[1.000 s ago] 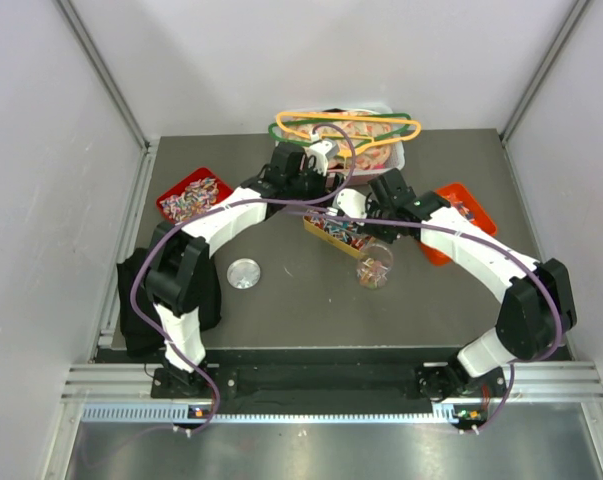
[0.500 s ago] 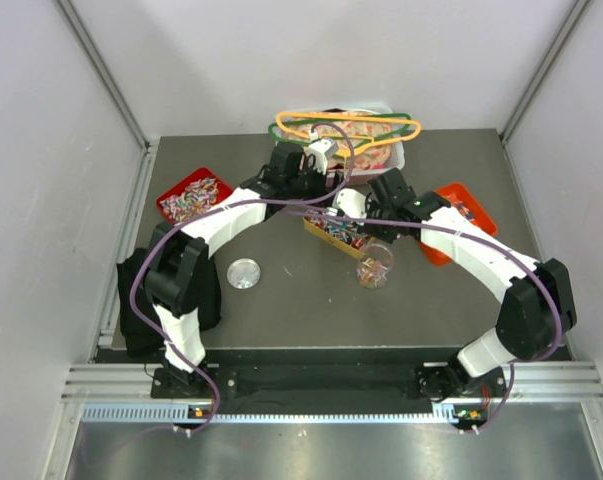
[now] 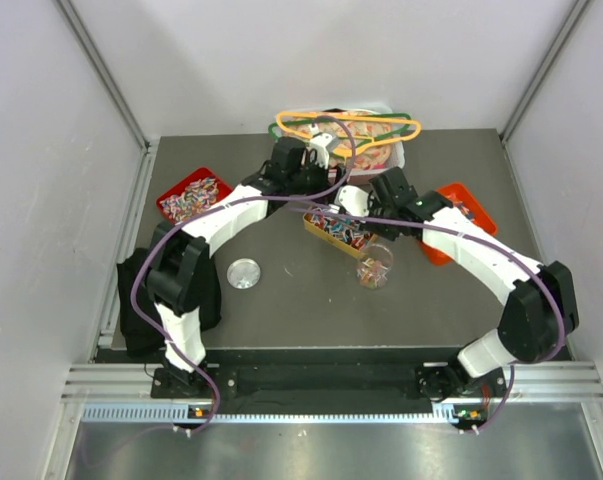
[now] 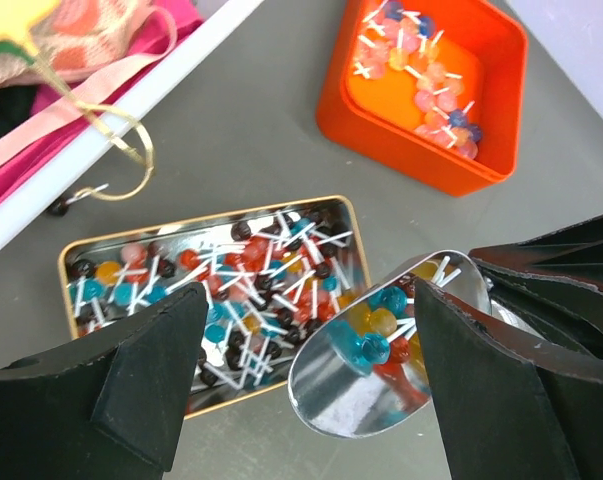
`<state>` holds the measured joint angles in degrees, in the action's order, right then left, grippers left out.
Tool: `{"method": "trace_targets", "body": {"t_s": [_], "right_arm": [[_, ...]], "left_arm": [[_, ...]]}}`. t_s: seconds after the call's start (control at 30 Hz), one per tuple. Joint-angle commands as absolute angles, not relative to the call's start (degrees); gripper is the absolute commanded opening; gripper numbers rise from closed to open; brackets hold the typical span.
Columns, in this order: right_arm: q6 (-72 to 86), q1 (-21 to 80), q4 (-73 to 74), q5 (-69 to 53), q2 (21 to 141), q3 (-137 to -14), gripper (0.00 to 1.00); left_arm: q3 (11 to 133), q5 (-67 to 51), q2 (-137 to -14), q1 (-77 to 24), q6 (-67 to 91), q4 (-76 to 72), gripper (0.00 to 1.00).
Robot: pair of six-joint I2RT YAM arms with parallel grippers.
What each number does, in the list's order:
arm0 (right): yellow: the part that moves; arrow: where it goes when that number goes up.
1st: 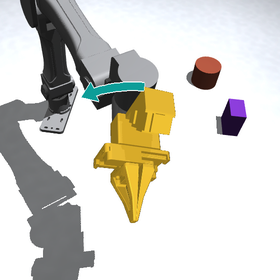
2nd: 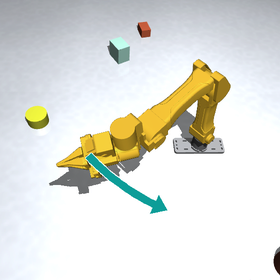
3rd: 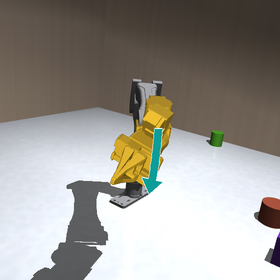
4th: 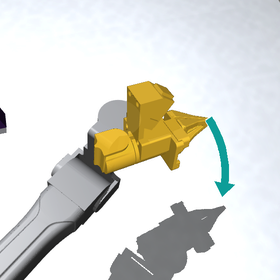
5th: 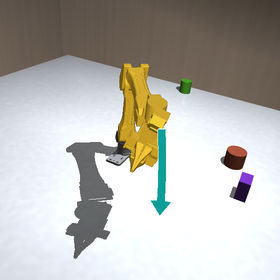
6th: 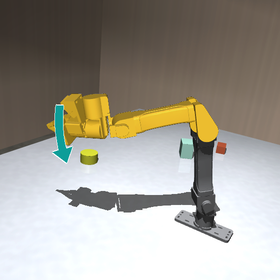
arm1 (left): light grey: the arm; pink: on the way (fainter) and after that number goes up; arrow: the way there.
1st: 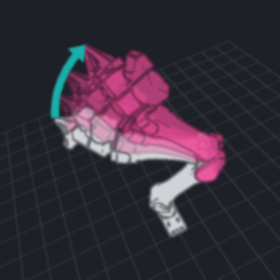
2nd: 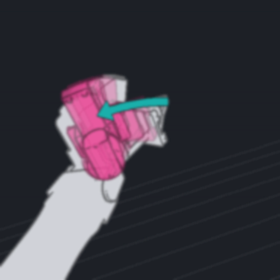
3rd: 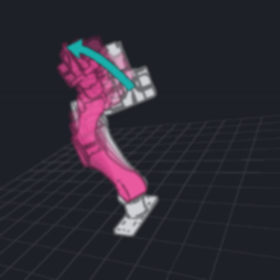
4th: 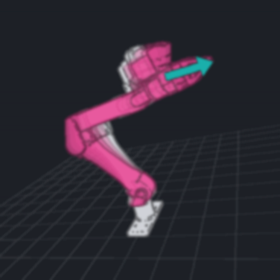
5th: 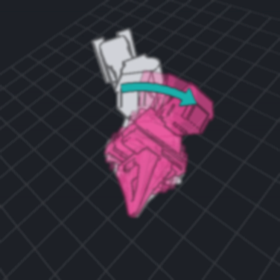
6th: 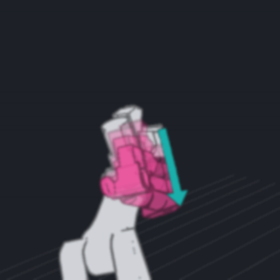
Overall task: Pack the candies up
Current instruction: Scoop the fake candies from the storage box.
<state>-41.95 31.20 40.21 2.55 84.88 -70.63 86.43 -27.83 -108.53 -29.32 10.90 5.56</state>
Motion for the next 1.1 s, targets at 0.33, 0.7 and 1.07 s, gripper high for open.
{"method": "trace_targets", "body": {"t_s": [0.33, 0.7, 1.07], "right_arm": [[-43.59, 27.33, 59.59, 12.74, 64.42, -77.52, 0.0], [-43.42, 29.0, 59.24, 13.27, 67.67, -79.19, 0.0], [-43.94, 32.78, 58.45, 14.41, 74.09, -83.58, 0.0]], "left_arm": [[88.32, -17.27, -109.86, -17.84, 14.06, 8.34, 0.88], [89.03, -2.21, -109.69, -18.28, 15.82, 8.35, 0.89], [89.21, 3.96, -109.07, -19.69, 17.75, 9.32, 0.89]]}}
